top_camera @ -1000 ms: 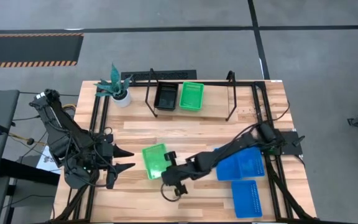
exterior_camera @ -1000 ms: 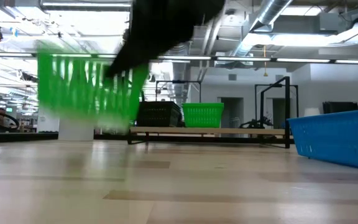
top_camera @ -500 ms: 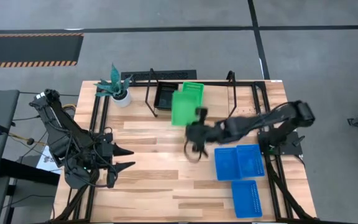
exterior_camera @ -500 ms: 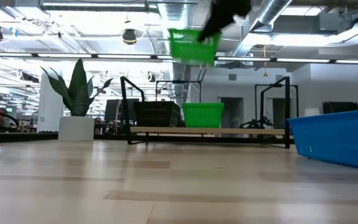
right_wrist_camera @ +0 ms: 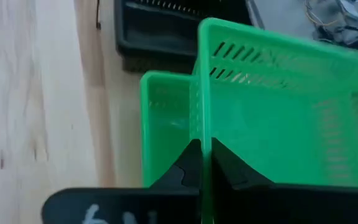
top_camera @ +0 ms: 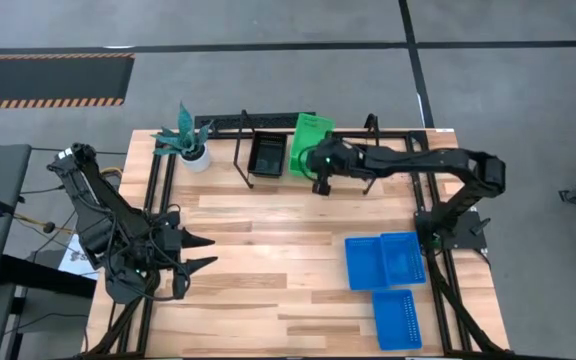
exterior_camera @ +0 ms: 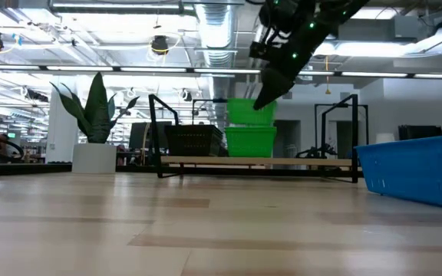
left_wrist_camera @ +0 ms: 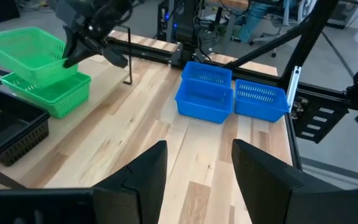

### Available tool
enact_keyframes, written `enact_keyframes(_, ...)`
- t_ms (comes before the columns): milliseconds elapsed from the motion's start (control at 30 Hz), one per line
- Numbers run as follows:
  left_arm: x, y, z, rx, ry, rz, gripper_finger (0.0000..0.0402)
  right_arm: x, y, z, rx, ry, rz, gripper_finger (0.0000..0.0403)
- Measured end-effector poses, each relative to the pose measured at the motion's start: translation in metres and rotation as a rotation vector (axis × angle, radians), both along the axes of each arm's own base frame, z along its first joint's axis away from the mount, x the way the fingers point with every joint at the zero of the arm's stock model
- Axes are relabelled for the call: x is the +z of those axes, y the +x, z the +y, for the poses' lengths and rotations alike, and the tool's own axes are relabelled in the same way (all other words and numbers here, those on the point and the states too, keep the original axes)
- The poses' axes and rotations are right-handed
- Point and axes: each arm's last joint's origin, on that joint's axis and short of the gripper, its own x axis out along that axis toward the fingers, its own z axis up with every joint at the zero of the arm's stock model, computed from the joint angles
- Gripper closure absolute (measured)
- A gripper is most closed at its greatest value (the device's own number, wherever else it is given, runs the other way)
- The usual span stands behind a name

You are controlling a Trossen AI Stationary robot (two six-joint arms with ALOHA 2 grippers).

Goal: Stack baskets on shelf by color
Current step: Stack the green basket on top of the other green baskets on the shelf

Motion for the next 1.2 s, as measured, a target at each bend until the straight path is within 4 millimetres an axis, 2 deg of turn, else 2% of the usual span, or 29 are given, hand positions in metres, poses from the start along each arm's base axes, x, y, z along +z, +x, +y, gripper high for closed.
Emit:
enact_keyframes(200,-0.001,0.0,0.001,0.001,0.012,0.009,0.0233,-0.016,0.002,-0.016,0.021,0.092,0.024,0.0389)
enact_keyframes(500,-0.001,-0.001,0.001,0.003,0.018,0.012,0.0233,-0.012,0.001,-0.012,0.027,0.115,0.008,0.0363)
enact_keyframes(867,-0.001,-0.001,0.001,0.001,0.018,0.014,0.0233,-0.016,0.002,-0.014,-0.001,0.16,-0.003,0.0371)
enact_keyframes(1000,-0.002,-0.001,0.001,0.001,0.019,0.014,0.0233,-0.016,0.001,-0.014,-0.008,0.166,-0.005,0.0343)
enact_keyframes(1200,-0.002,-0.001,0.001,0.001,0.019,0.014,0.0233,-0.017,0.0,-0.014,-0.012,0.195,-0.002,0.0261)
